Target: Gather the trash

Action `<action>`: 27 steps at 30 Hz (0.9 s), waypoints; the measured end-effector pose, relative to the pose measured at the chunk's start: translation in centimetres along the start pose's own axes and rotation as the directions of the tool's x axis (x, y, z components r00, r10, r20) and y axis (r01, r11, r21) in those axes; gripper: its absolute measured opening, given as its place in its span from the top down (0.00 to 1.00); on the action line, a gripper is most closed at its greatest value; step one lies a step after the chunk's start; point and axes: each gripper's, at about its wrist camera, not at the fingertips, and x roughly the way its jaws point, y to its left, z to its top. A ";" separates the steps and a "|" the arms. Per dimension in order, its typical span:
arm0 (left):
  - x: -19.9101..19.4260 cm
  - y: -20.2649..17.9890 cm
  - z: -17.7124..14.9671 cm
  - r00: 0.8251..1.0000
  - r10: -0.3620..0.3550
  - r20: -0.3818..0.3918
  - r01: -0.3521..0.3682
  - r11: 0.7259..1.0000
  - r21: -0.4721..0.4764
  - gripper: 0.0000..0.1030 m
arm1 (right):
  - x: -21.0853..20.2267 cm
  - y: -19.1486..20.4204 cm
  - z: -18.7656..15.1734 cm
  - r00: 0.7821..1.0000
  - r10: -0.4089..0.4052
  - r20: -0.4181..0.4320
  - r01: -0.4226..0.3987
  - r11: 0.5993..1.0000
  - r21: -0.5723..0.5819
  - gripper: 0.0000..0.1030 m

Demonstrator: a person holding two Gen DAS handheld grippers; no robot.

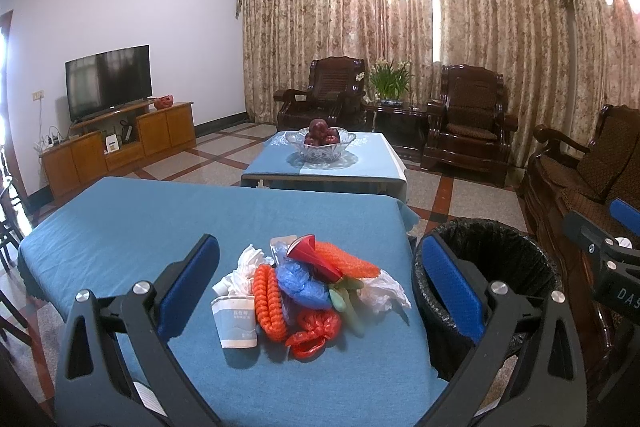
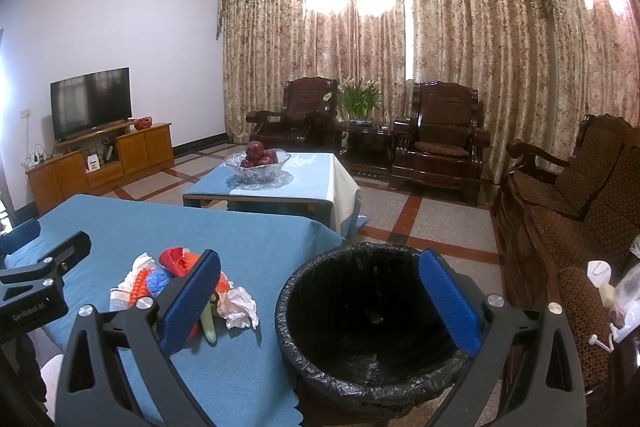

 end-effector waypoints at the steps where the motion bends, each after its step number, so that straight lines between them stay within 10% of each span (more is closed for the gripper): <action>1: 0.0 0.0 0.0 1.000 0.000 0.000 0.000 1.000 0.000 0.05 | 0.0 0.0 0.0 1.000 0.000 0.000 0.000 1.000 0.001 0.06; 27: 2.8 2.9 -3.1 0.999 0.030 -0.025 -0.030 1.000 -0.003 0.05 | 4.0 1.9 -2.6 0.998 0.050 -0.026 -0.050 0.999 0.004 0.06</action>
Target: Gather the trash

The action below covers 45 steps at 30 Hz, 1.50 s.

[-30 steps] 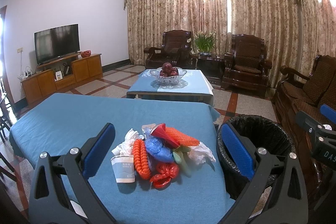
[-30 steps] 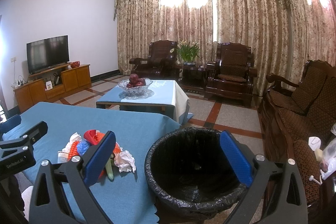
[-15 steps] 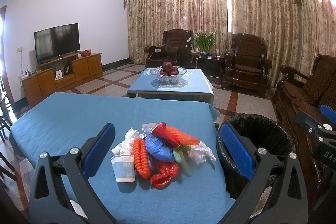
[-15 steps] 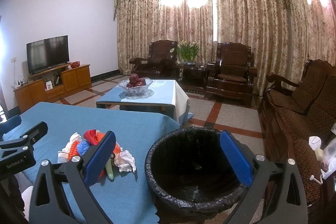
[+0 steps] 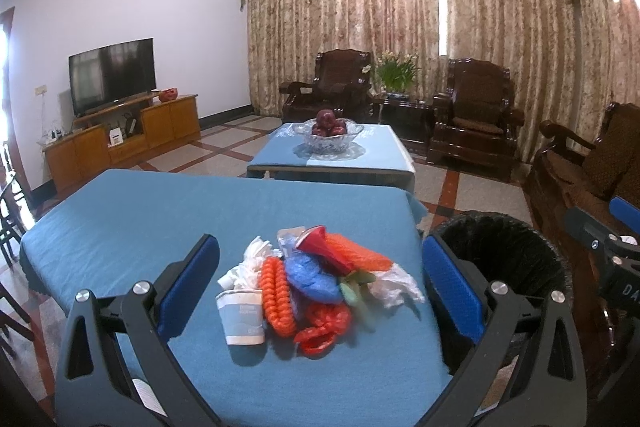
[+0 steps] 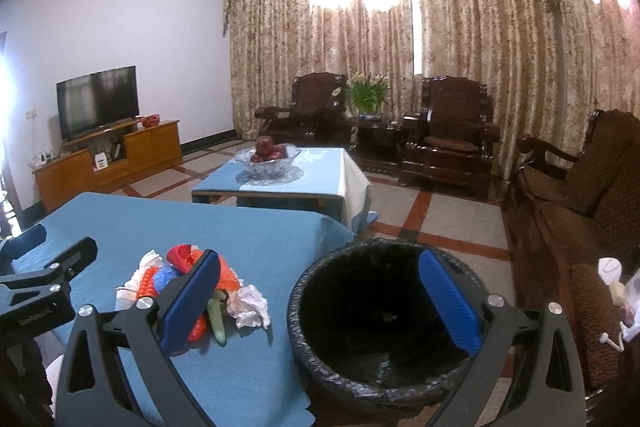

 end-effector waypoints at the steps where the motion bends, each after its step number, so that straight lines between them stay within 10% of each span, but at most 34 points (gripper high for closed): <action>1: 0.1 0.0 0.2 1.000 0.004 -0.001 -0.004 1.000 -0.001 0.05 | 0.6 0.5 -0.3 1.000 0.013 -0.008 -0.013 1.000 -0.002 0.06; 10: 5.3 4.4 -2.3 0.991 0.120 -0.065 -0.119 0.993 0.028 0.05 | 6.7 4.2 -1.5 0.988 0.115 -0.099 -0.117 0.993 -0.015 0.17; 25: 12.1 9.4 -2.2 0.979 0.124 -0.162 -0.130 0.991 -0.029 0.08 | 18.1 11.4 -4.4 0.898 0.296 -0.327 -0.334 0.940 -0.067 0.50; 32: 13.7 8.6 -2.2 0.981 0.099 -0.164 -0.105 0.994 -0.026 0.08 | 19.6 11.9 -5.3 0.846 0.374 -0.380 -0.425 0.903 -0.058 0.88; 45: 14.7 4.6 -0.5 0.988 0.001 -0.153 -0.006 0.999 -0.035 0.08 | 17.7 7.9 -2.0 0.898 0.364 -0.248 -0.386 0.921 -0.044 0.91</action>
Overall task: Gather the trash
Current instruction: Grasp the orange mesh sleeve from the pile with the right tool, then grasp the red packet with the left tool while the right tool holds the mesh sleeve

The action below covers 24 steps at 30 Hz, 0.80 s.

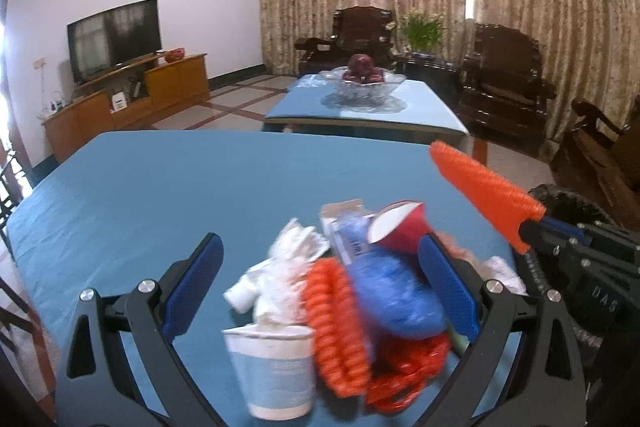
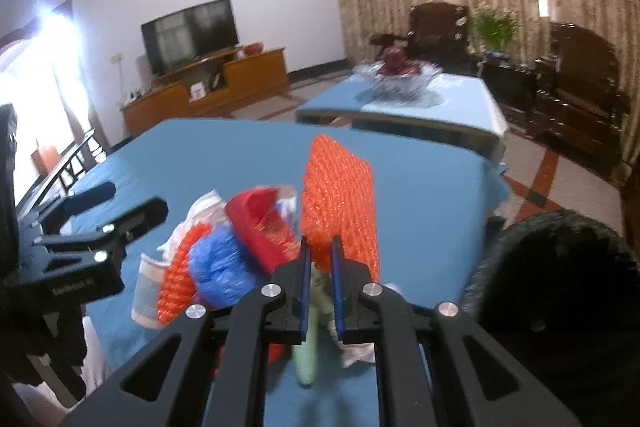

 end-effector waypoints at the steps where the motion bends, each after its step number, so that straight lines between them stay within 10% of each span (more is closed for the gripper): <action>1: 0.1 -0.5 0.1 1.000 -0.008 0.002 0.008 1.000 0.005 0.08 | -0.4 -0.4 0.1 1.000 -0.012 0.008 0.012 1.000 0.002 0.91; 24: 7.3 -5.9 0.0 0.992 -0.017 -0.123 0.017 1.000 -0.002 0.57 | -0.1 -5.6 -1.3 0.991 -0.130 -0.009 0.130 0.989 0.065 0.91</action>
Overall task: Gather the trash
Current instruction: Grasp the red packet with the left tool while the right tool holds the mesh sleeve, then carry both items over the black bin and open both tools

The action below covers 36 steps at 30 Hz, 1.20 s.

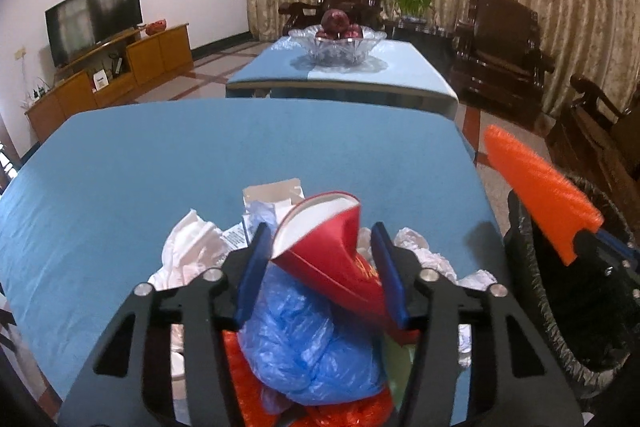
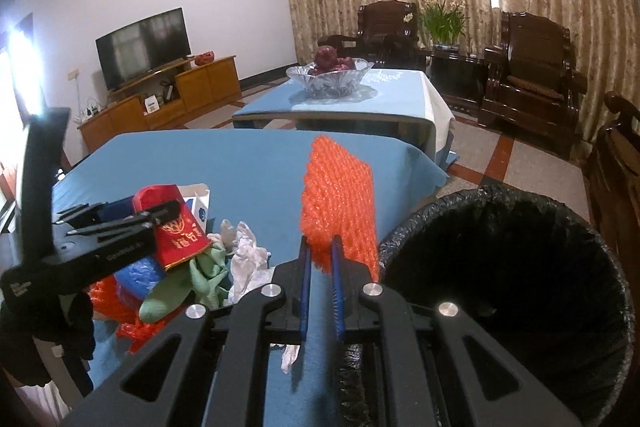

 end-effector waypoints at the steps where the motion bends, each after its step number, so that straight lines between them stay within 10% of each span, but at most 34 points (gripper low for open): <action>1: -0.2 0.1 0.0 1.000 -0.004 0.010 0.004 1.000 -0.002 0.60 | 0.0 0.0 0.0 1.000 -0.001 0.000 0.001 1.000 -0.002 0.91; 18: -6.8 -1.2 1.7 0.970 -0.067 0.235 0.059 0.997 0.043 0.68 | -4.0 -1.5 0.2 0.996 -0.058 0.066 0.057 0.998 0.031 0.91; 36: -4.5 -17.1 0.6 0.929 -0.352 0.114 0.325 0.924 0.203 0.68 | -9.6 -11.4 -3.4 0.962 -0.270 0.029 0.260 0.948 0.184 0.91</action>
